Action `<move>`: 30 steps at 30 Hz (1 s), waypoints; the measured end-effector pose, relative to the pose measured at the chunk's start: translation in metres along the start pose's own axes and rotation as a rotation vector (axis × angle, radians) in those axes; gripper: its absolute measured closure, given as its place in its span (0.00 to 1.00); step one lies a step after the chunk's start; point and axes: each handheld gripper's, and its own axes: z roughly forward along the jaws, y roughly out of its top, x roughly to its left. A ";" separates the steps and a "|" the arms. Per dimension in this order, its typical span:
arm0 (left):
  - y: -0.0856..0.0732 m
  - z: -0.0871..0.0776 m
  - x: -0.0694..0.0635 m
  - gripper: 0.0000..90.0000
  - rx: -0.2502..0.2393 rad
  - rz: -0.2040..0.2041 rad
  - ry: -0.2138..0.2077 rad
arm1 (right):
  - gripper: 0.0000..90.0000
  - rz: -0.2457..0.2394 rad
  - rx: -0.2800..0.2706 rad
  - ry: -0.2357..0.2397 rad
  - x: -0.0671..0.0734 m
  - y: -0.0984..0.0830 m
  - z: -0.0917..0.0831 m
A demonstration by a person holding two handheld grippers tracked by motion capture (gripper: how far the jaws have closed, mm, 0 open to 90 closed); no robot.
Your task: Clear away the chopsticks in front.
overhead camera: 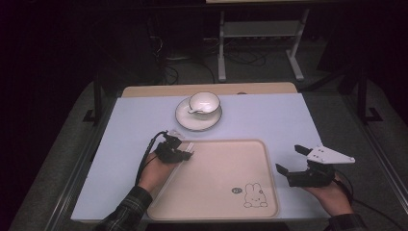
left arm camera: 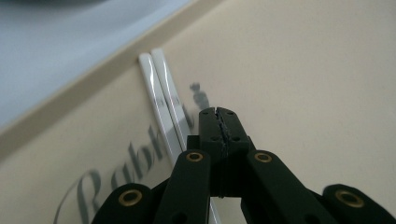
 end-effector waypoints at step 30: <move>-0.054 -0.045 0.014 0.99 -0.006 -0.087 0.032 | 0.07 -0.002 0.004 -0.002 0.001 0.000 0.001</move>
